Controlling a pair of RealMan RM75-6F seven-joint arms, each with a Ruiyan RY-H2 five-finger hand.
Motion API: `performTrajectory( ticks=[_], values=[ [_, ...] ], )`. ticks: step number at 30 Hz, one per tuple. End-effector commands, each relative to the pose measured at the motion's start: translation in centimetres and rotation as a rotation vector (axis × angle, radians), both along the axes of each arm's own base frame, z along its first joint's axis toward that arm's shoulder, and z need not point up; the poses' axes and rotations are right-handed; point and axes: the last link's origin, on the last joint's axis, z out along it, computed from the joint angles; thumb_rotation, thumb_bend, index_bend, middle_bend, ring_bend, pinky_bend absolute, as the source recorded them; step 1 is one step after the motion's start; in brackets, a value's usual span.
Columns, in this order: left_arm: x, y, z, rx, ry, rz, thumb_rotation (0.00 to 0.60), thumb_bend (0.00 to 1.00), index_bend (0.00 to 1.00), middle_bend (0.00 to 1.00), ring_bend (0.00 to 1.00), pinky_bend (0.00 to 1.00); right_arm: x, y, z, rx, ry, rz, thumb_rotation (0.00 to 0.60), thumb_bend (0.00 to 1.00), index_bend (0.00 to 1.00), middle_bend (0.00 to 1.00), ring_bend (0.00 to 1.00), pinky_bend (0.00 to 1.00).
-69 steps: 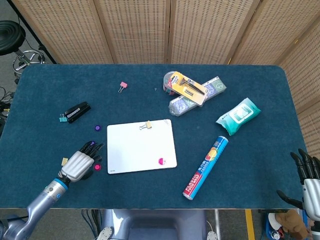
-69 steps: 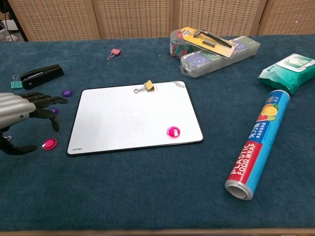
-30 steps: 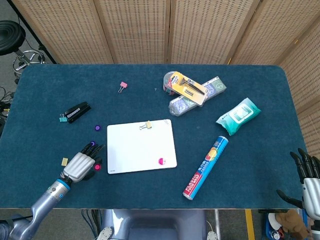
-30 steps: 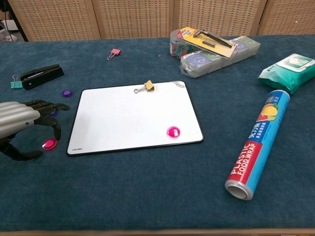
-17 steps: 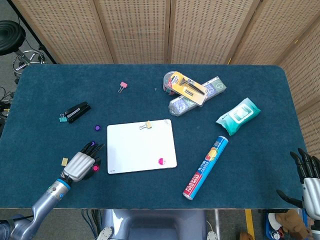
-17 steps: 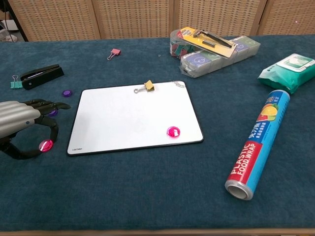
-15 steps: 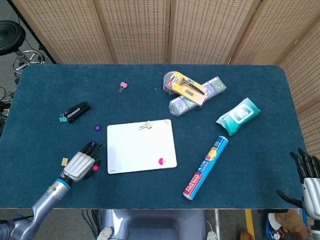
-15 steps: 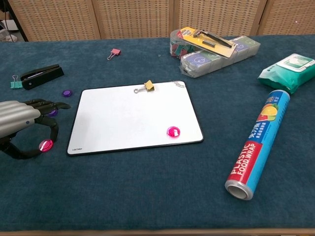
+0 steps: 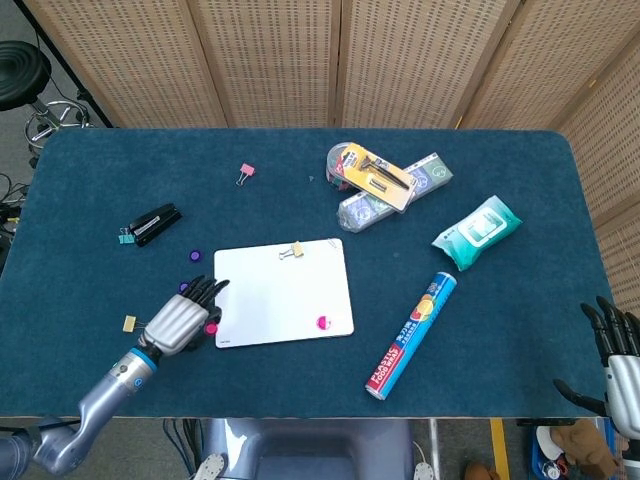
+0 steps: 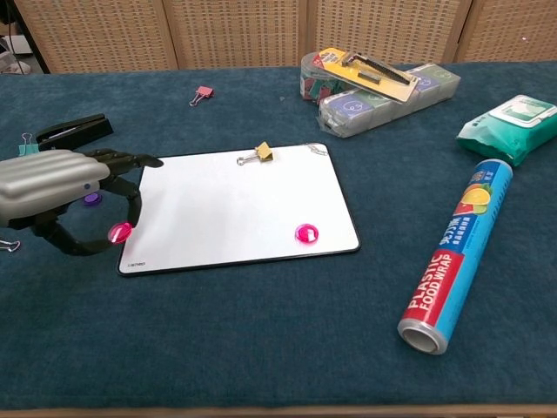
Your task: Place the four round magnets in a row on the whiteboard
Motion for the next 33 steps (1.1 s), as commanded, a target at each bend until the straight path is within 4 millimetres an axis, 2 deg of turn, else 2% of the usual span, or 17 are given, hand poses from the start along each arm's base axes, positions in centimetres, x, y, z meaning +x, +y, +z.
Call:
performTrajectory(
  ticks=[1,6,14,33],
  values=[
    [2.3,1.1,-1.1,-0.017,-0.015,-0.017,0.600,0.35,0.57,0.00,0.00,0.00,0.0,0.0,0.0,0.002,0.001,-0.001,0.600,0.00,0.00,0.00,0.00,0.00],
    [5.4,2.1,-3.2,-0.052,-0.008,-0.061,0.600,0.36,0.57,0.00,0.00,0.00,-0.1,-0.1,0.0,-0.001,0.001,-0.007,0.600,0.00,0.00,0.00,0.00,0.00],
    [8.4,2.6,-5.5,-0.073,0.003,-0.096,0.600,0.35,0.57,0.00,0.00,0.00,-0.2,-0.2,0.1,-0.002,0.000,-0.012,0.600,0.00,0.00,0.00,0.00,0.00],
    [11.2,2.8,-8.9,-0.083,0.009,-0.074,0.600,0.36,0.57,0.00,0.00,0.00,-0.5,-0.4,0.3,-0.004,-0.006,-0.023,0.600,0.00,0.00,0.00,0.00,0.00]
  ],
)
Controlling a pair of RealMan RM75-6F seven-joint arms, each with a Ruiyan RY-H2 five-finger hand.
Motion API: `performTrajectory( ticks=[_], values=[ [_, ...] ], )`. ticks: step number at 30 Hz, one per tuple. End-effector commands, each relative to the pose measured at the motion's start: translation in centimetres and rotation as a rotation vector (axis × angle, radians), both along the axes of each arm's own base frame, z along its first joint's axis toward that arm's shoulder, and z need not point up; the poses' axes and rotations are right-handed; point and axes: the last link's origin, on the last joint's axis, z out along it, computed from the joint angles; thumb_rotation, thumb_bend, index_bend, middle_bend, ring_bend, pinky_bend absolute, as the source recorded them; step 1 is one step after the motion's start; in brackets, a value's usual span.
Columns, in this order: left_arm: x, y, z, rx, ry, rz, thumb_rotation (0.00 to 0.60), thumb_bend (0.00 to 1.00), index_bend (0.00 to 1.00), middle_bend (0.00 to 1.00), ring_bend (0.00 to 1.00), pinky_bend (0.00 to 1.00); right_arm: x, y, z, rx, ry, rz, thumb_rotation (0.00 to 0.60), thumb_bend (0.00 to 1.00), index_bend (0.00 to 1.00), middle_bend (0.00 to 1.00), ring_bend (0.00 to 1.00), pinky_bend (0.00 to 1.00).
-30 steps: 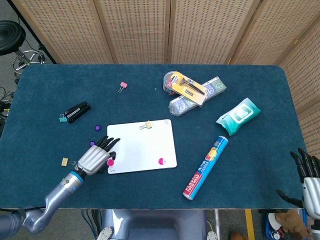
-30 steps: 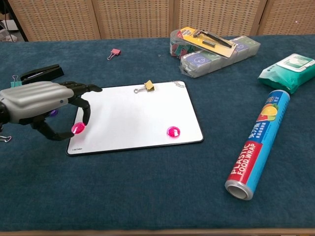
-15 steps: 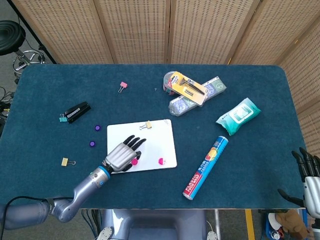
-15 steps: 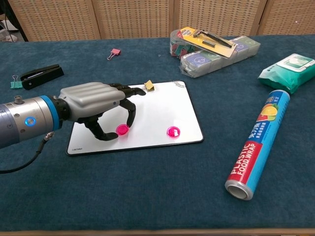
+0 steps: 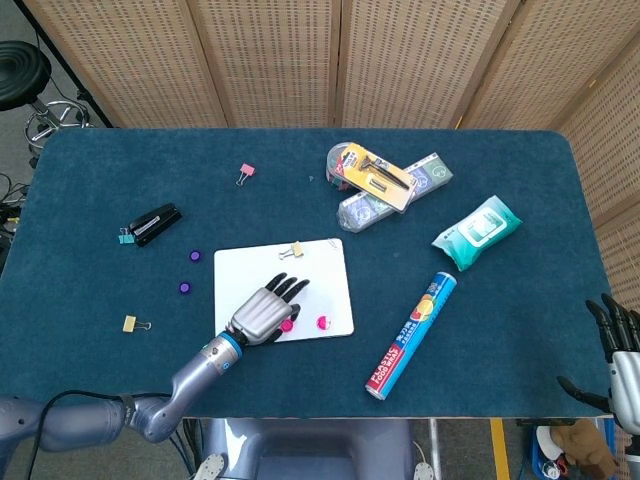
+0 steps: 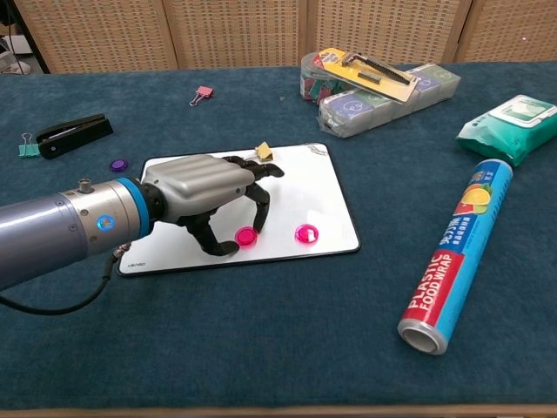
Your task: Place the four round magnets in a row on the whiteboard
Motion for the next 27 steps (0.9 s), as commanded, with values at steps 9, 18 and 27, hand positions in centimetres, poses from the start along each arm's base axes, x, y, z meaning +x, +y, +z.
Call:
performTrajectory(
  ticks=[9,18,27],
  values=[
    [1.05,0.12,-1.10,0.007,0.002,0.003,0.600,0.35,0.57,0.00,0.00,0.00,-0.08,-0.04,0.16,-0.004,-0.004,-0.003,0.600,0.00,0.00,0.00,0.00,0.00],
    [1.22,-0.10,-1.29,-0.003,0.000,0.011,0.600,0.34,0.57,0.00,0.00,0.00,-0.09,-0.03,0.30,-0.006,-0.009,-0.002,0.600,0.00,0.00,0.00,0.00,0.00],
    [1.33,-0.11,-0.94,0.009,0.010,0.015,0.600,0.33,0.48,0.00,0.00,0.00,-0.03,0.00,0.31,-0.006,-0.011,0.000,0.600,0.00,0.00,0.00,0.00,0.00]
  ],
)
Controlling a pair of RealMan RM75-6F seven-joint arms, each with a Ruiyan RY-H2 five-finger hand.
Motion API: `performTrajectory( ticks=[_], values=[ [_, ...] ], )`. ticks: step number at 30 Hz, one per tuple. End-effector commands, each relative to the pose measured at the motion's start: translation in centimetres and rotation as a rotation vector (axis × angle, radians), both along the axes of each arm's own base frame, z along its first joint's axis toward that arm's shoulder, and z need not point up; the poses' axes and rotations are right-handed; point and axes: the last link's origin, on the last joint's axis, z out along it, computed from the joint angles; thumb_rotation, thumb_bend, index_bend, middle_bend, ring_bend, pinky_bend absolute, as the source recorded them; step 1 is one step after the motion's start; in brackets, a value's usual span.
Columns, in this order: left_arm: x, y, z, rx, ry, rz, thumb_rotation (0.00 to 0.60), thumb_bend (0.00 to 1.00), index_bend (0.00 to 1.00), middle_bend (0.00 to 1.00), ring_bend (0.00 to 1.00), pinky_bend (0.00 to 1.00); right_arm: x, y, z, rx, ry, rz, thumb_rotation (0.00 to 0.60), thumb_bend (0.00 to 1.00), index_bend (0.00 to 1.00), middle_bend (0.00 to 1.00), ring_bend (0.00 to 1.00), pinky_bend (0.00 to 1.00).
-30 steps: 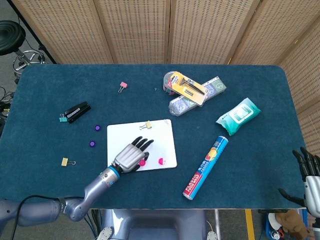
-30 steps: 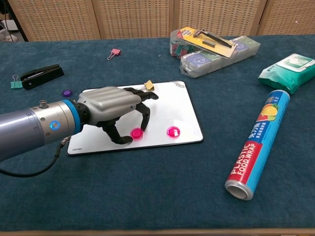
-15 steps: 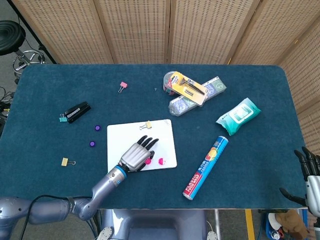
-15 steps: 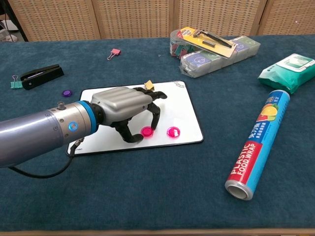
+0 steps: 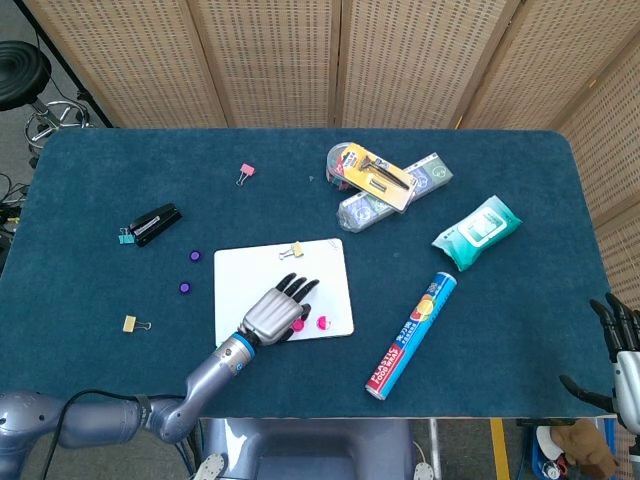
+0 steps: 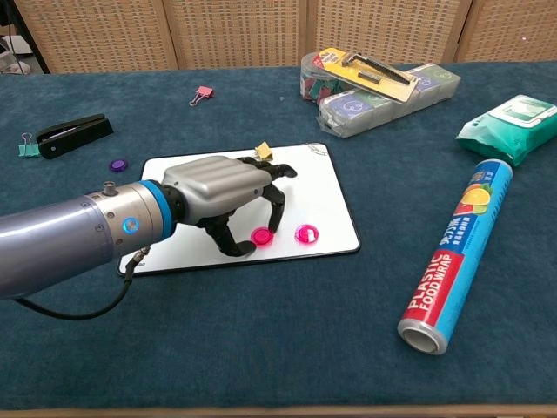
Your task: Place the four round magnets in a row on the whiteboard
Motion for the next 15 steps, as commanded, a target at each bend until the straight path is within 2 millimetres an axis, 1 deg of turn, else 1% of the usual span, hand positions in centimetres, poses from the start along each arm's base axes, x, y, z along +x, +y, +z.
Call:
performTrajectory(
  ticks=[1,15],
  values=[
    [0.07,-0.02,0.15,0.006,0.003,-0.003,0.600,0.33,0.47,0.00,0.00,0.00,0.00,0.01,0.00,0.000,0.000,0.000,0.600,0.00,0.00,0.00,0.00,0.00],
    [0.28,0.04,0.45,0.012,-0.002,0.004,0.600,0.32,0.38,0.00,0.00,0.00,0.02,0.00,0.05,-0.001,-0.002,0.000,0.600,0.00,0.00,0.00,0.00,0.00]
  ],
)
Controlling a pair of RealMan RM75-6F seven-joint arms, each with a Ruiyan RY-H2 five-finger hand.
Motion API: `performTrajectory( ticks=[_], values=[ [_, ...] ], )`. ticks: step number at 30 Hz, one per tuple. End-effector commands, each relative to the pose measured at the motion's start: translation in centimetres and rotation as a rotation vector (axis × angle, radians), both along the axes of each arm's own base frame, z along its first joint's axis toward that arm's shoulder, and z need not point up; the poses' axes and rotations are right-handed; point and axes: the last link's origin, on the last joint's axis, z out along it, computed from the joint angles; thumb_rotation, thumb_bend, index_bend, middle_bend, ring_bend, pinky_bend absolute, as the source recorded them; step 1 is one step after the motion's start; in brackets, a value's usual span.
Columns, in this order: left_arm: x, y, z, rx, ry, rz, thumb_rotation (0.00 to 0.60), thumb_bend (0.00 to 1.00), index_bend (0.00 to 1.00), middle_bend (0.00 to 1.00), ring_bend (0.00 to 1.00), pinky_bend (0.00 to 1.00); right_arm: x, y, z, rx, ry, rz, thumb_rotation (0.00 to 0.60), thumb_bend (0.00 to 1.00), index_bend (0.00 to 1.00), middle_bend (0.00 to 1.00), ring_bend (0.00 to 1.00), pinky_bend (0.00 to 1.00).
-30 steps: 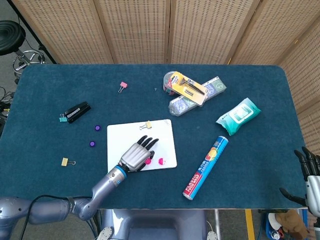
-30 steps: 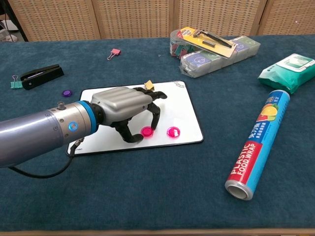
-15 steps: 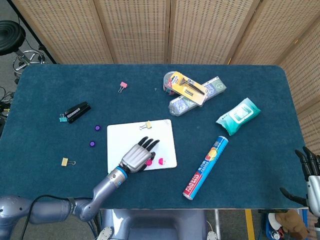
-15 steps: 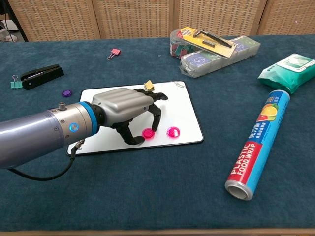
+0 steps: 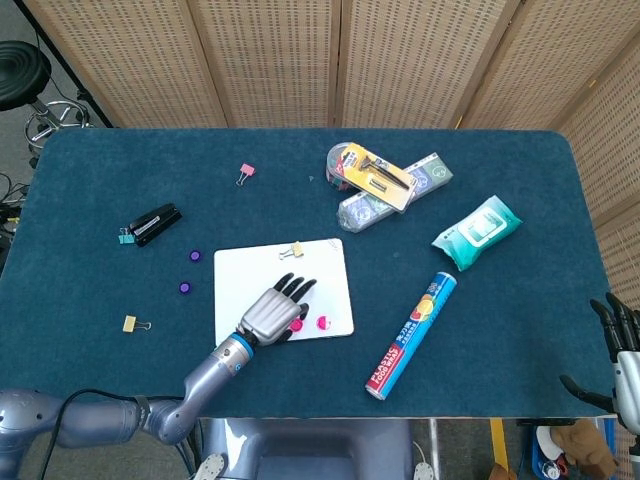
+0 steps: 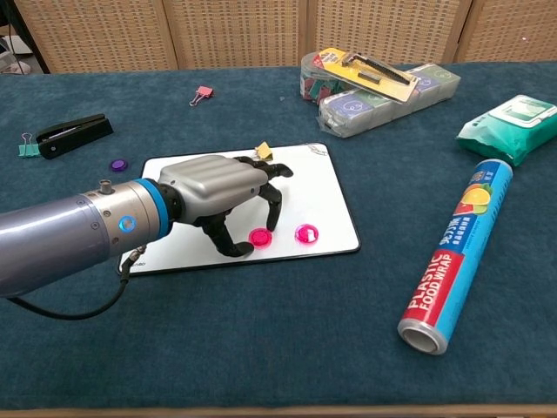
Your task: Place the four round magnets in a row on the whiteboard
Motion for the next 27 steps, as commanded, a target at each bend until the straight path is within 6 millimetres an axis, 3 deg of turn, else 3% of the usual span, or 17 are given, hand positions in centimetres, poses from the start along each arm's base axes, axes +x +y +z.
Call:
performTrajectory(
  ticks=[1,9,15,22,27],
  values=[
    [0.0,0.0,0.0,0.004,0.003,-0.002,0.600,0.32,0.38,0.00,0.00,0.00,0.0,0.0,0.0,0.000,0.000,0.000,0.600,0.00,0.00,0.00,0.00,0.00],
    [0.1,0.1,0.5,0.016,0.001,-0.004,0.600,0.32,0.36,0.00,0.00,0.00,0.0,0.0,0.0,0.000,-0.003,0.000,0.600,0.00,0.00,0.00,0.00,0.00],
    [-0.1,0.4,2.8,0.059,-0.017,-0.010,0.600,0.32,0.35,0.00,0.00,0.00,0.1,0.1,0.1,-0.002,-0.005,0.003,0.600,0.00,0.00,0.00,0.00,0.00],
    [-2.4,1.4,6.9,0.141,-0.011,0.020,0.600,0.32,0.36,0.00,0.00,0.00,0.2,0.1,0.0,0.002,-0.006,0.007,0.600,0.00,0.00,0.00,0.00,0.00],
    [-5.5,2.3,9.2,0.190,0.022,0.069,0.600,0.32,0.36,0.00,0.00,0.00,0.3,0.1,-0.1,0.007,-0.005,0.010,0.600,0.00,0.00,0.00,0.00,0.00]
  ],
)
